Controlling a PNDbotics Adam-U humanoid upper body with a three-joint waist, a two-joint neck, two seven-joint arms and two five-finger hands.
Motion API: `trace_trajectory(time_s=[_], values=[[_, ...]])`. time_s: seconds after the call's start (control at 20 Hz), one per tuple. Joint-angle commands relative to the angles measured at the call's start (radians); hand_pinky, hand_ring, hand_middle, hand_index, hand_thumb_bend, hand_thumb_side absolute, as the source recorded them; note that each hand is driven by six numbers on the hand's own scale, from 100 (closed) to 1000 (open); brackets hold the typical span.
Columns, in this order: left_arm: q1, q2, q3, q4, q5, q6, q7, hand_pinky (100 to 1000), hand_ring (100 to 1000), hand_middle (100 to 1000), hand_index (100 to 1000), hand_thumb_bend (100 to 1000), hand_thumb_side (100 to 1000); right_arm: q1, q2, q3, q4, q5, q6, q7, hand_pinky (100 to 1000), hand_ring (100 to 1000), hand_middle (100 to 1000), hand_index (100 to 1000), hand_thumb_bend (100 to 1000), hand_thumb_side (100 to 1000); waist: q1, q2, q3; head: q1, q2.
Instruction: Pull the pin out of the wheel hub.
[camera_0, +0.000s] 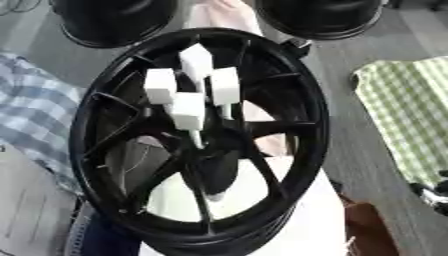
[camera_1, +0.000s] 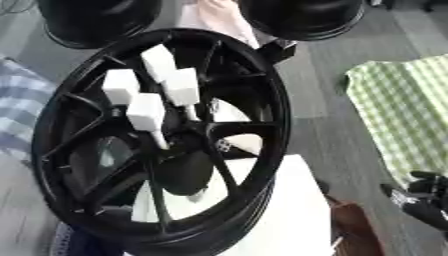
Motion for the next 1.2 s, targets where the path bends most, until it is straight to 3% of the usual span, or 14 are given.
trace_trajectory(time_s=[0.05, 0.25, 0.5, 0.85, 1.2], values=[[-0.091, -0.002, -0.06, 0.05, -0.062, -0.058, -0.154, 791, 751, 688, 827, 325, 448, 0.002, -0.036, -0.007, -0.02, 0.007, 0.001, -0.003, 486, 614, 501, 676, 658, 155, -0.003, -0.019, 0.002, -0.005, -0.005], [-0.18, -0.07, -0.112, 0.14, -0.109, -0.117, -0.316, 822, 793, 733, 859, 432, 524, 0.004, -0.036, -0.006, -0.019, 0.009, 0.0, -0.001, 487, 614, 501, 676, 658, 153, -0.003, -0.021, 0.002, -0.002, -0.008], [-0.238, -0.141, -0.136, 0.255, -0.129, -0.153, -0.458, 843, 815, 716, 863, 552, 484, 0.002, -0.035, -0.003, -0.018, 0.011, 0.0, 0.002, 487, 614, 501, 676, 659, 152, -0.004, -0.022, -0.002, 0.003, -0.01], [-0.262, -0.206, -0.149, 0.384, -0.172, -0.194, -0.486, 869, 834, 728, 851, 702, 467, -0.002, -0.035, 0.001, -0.017, 0.009, 0.0, 0.006, 486, 614, 500, 676, 659, 151, -0.005, -0.023, -0.008, 0.008, -0.008], [-0.255, -0.225, -0.175, 0.441, -0.211, -0.247, -0.486, 876, 824, 745, 859, 718, 514, -0.006, -0.034, 0.003, -0.017, 0.008, 0.0, 0.008, 485, 613, 500, 675, 659, 150, -0.005, -0.022, -0.012, 0.011, -0.007]])
